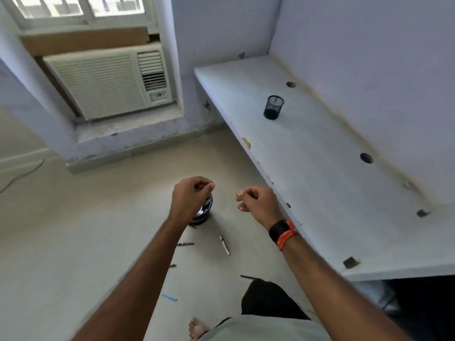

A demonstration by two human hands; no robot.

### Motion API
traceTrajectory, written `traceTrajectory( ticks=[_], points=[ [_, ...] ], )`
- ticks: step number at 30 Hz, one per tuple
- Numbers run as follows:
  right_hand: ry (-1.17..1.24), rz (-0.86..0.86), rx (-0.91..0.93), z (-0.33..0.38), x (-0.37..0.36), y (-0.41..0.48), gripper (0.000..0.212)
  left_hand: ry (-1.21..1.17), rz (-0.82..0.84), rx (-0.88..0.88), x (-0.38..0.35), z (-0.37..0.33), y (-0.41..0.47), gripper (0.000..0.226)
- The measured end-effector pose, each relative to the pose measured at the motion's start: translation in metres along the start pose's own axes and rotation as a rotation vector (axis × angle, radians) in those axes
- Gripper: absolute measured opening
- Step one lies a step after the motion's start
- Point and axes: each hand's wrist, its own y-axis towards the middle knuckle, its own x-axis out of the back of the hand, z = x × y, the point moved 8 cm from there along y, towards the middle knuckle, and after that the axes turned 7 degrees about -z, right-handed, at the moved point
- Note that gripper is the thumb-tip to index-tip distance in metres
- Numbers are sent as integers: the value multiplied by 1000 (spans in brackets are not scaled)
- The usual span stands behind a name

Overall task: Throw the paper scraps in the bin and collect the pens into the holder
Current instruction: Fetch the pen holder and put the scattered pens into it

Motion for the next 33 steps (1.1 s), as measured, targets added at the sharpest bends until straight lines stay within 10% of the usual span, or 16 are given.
traceTrajectory(
  ticks=[16, 33],
  points=[
    [109, -198, -6, -9, 79, 262, 45, -2, 104, 35, -164, -44, 195, 13],
    [-425, -112, -2, -38, 78, 635, 118, 185, 16, 292, -283, -24, 371, 20]
  ],
)
